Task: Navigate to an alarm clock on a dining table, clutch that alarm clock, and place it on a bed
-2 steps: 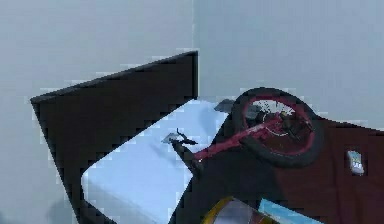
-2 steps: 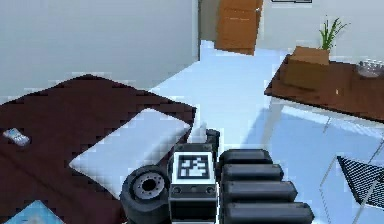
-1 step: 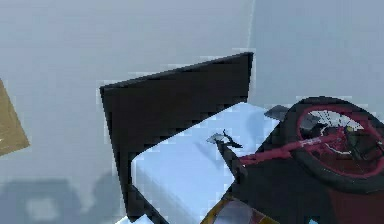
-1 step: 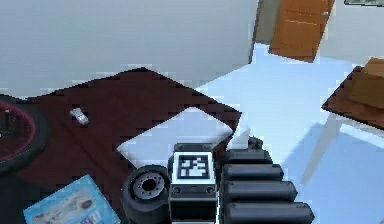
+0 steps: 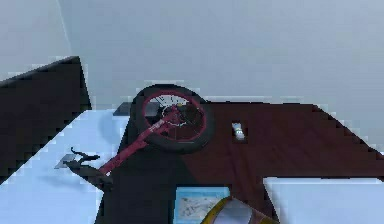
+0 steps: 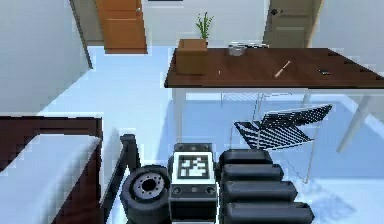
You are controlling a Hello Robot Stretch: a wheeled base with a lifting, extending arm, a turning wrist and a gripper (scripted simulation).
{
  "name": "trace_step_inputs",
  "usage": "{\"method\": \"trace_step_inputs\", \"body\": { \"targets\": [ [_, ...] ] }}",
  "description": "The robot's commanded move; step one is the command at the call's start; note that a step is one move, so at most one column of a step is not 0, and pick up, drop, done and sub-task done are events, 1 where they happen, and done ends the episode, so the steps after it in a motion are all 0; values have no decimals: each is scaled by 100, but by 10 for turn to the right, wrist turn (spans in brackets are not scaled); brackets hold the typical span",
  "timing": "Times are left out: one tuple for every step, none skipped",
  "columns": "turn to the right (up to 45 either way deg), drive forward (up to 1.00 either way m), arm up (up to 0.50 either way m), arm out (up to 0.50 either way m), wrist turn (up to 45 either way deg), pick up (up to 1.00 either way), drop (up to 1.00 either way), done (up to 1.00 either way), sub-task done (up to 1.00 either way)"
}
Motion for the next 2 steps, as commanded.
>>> {"method": "trace_step_inputs", "body": {
  "targets": [
    [300,0,0,0,0,0,0,0,0],
    [0,15,0,0,0,0,0,0,0]
  ]
}}
